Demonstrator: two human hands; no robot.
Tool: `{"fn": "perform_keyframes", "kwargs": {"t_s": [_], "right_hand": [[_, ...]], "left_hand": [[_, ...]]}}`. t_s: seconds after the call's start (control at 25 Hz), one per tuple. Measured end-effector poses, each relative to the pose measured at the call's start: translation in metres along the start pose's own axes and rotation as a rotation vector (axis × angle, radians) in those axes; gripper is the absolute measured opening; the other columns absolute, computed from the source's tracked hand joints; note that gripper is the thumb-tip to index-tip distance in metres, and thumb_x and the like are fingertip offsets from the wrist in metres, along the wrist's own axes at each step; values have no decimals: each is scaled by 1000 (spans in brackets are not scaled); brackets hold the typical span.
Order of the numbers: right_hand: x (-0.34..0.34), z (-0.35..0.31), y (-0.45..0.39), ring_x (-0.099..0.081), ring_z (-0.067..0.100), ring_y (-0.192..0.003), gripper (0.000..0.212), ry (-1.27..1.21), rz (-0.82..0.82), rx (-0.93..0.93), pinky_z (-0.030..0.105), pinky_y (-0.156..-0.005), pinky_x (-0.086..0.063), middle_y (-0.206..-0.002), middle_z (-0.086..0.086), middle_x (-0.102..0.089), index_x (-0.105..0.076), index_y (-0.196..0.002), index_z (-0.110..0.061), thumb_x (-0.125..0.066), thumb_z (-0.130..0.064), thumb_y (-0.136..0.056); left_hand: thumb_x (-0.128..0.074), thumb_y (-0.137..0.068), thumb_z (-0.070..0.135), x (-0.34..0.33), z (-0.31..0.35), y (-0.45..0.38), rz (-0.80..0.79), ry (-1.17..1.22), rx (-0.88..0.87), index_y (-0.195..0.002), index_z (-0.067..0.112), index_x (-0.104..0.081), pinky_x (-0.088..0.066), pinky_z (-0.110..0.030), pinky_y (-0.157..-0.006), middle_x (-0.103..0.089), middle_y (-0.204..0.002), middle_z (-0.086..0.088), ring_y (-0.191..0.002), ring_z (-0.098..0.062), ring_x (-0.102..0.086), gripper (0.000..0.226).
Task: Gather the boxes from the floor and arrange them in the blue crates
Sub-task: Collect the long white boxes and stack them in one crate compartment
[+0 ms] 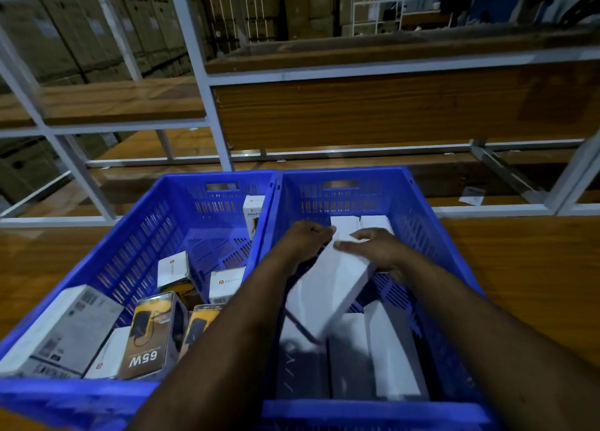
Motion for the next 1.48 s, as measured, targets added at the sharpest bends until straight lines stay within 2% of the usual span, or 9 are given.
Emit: {"fn": "perform_keyframes", "kwargs": {"t_s": [0.12,0.28,0.36,0.48,0.76,0.92,1.16,1.32,1.48], "right_hand": [[34,6,-6,-65,26,-83,38,-239,263,-37,44,-80,-57,-103,13,-71,-69,-108,-9,-76,-38,-85],[49,6,-2,-63,24,-83,22,-310,387,-51,44,-85,-55,-102,11,-71,-67,-88,-14,-70,-36,-90],[47,6,-2,-63,24,-86,30,-410,354,-76,44,-86,-54,-102,10,-71,-66,-92,-17,-58,-46,-96],[39,0,-8,-69,23,-95,51,-752,241,-46,38,-74,-56,-103,8,-74,-65,-114,-18,-39,-59,-99],[8,-18,-7,-70,31,-100,48,-544,45,88,48,-87,-57,-114,13,-72,-59,-124,-19,-68,-49,-88],[28,-14,-7,-70,32,-93,57,-664,295,109,47,-74,-61,-118,13,-67,-46,-133,-16,-76,-27,-86],[20,-23,-7,-67,27,-109,33,-780,155,124,39,-80,-58,-121,9,-70,-61,-129,-17,-50,-33,-102],[21,-29,-3,-69,21,-99,30,-754,155,174,28,-67,-55,-119,10,-70,-59,-127,-10,-56,-24,-100],[10,-20,-5,-67,23,-98,31,-582,115,81,29,-65,-53,-116,8,-70,-61,-121,-12,-54,-34,-101]], "left_hand": [[-65,-86,61,-20,10,9,-164,-50,-19,-126,16,-59,-51,-30,-81,-63,-123,-7,-103,-22,-64,61],[-85,-65,58,-51,24,19,-273,-381,-197,-153,30,-20,-35,-38,-113,-27,-155,2,-139,-21,-32,113],[-88,-65,50,-48,27,17,-208,-351,-215,-151,29,-25,-37,-40,-113,-33,-150,-2,-135,-22,-36,109],[-80,-73,39,-40,24,16,-281,216,-62,-139,21,-44,-48,-51,-105,-60,-132,-12,-118,-31,-58,78],[-39,-101,48,-44,39,35,-484,813,86,-136,11,-54,-53,-42,-92,-69,-114,-15,-103,-31,-66,53],[-61,-93,44,-44,28,27,-411,639,83,-139,7,-54,-48,-50,-105,-67,-129,-17,-123,-34,-62,59],[-51,-99,49,-22,5,13,-167,791,261,-125,15,-59,-50,-51,-102,-69,-123,-16,-112,-37,-65,43],[-43,-102,51,-22,5,18,-164,846,304,-123,20,-58,-53,-43,-81,-68,-112,-13,-91,-30,-66,40],[-41,-104,48,-16,-1,13,-90,793,312,-115,18,-59,-52,-44,-85,-68,-117,-15,-95,-33,-64,36]]}}
Point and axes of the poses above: each hand's wrist, its own y-axis away from the middle knuckle, its own x-axis out of the back of the hand, z = x × y, the point moved 10 cm from there along -y, towards the middle knuckle
